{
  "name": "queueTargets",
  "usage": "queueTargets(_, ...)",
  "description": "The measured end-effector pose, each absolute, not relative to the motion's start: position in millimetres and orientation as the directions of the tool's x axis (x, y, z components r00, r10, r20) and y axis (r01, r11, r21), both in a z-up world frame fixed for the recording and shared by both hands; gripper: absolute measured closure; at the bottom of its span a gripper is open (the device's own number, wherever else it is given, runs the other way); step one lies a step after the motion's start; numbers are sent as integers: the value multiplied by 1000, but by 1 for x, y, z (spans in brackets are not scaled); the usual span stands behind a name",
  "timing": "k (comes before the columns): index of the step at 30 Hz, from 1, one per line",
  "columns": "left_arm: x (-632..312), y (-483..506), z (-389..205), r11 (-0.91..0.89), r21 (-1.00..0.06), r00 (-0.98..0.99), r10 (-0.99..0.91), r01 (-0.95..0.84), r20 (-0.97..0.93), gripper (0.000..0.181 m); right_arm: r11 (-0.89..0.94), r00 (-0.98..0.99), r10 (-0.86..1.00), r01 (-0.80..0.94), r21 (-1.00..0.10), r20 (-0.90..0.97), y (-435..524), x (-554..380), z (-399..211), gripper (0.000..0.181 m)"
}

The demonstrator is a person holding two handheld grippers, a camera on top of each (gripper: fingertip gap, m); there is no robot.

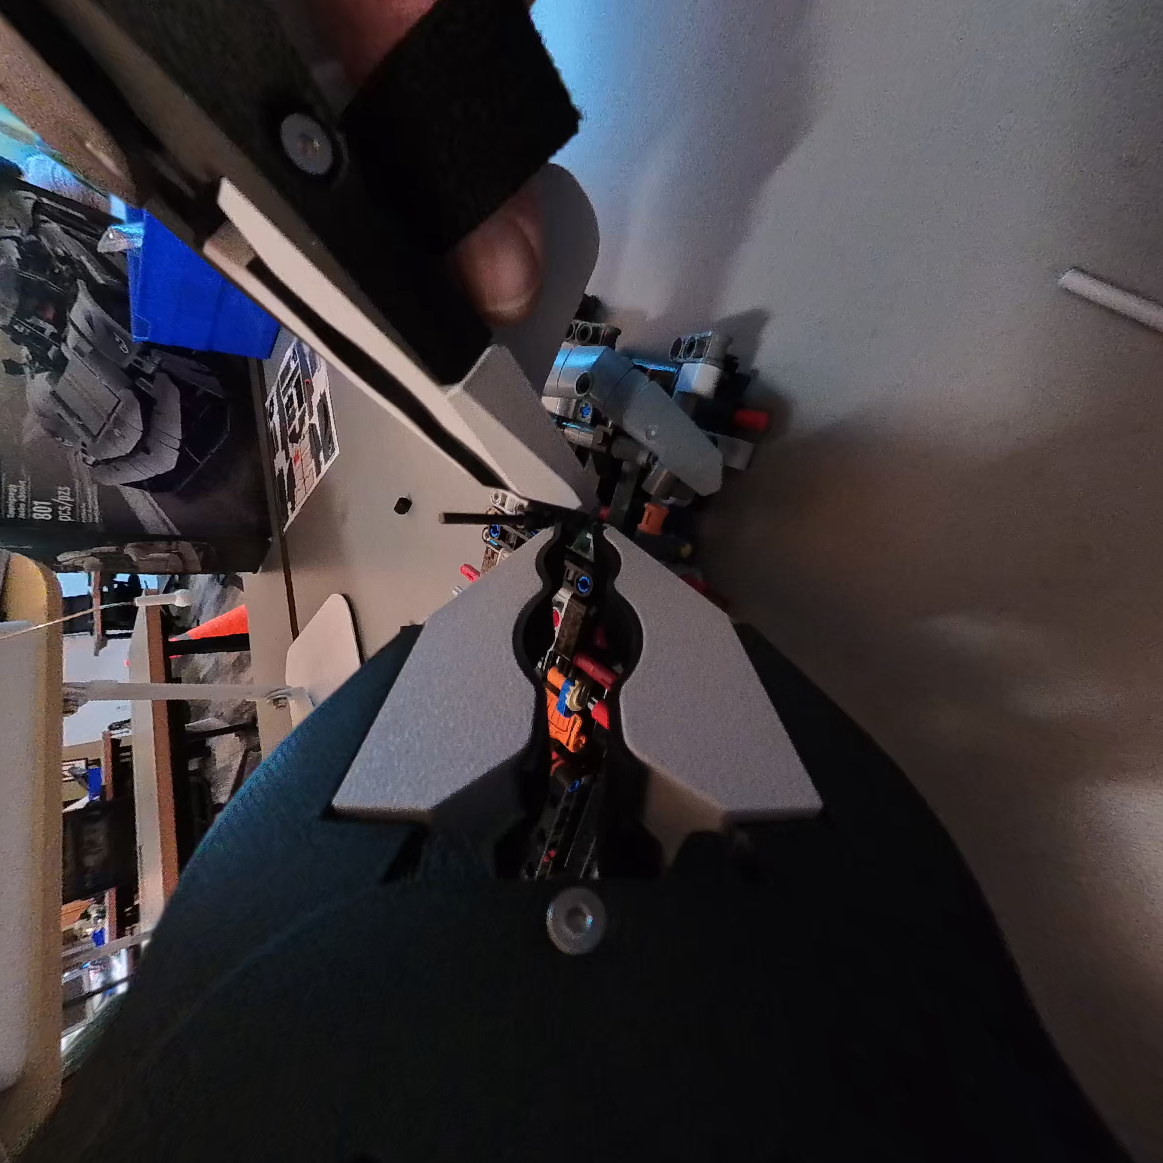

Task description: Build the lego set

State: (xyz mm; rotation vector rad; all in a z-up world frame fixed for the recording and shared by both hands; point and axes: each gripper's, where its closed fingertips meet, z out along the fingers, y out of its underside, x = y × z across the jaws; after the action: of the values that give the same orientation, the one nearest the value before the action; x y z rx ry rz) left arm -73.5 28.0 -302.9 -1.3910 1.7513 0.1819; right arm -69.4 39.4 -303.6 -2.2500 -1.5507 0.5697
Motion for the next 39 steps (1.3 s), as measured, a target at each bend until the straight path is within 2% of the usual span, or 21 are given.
queueTargets(9, -75, 28, -303, 329, -414, 40, -740, -849, -671, 175, -241, 272, 962, 802, -547, -26, 41, -75, -302, 162)
queueTargets(15, -76, 29, -303, 311, -437, 62, -752, -844, -656, 175, -189, 225, 974, 838, -512, 9, 41, -77, -302, 162)
queueTargets(24, -79, 31, -303, 290, -473, 84, -777, -832, -624, 178, -207, 229, 973, 819, -535, -26, 43, -79, -298, 166)
queueTargets(39, -77, 34, -302, 290, -458, 77, -773, -840, -629, 181, -293, 266, 955, 775, -560, -132, 46, -77, -297, 169)
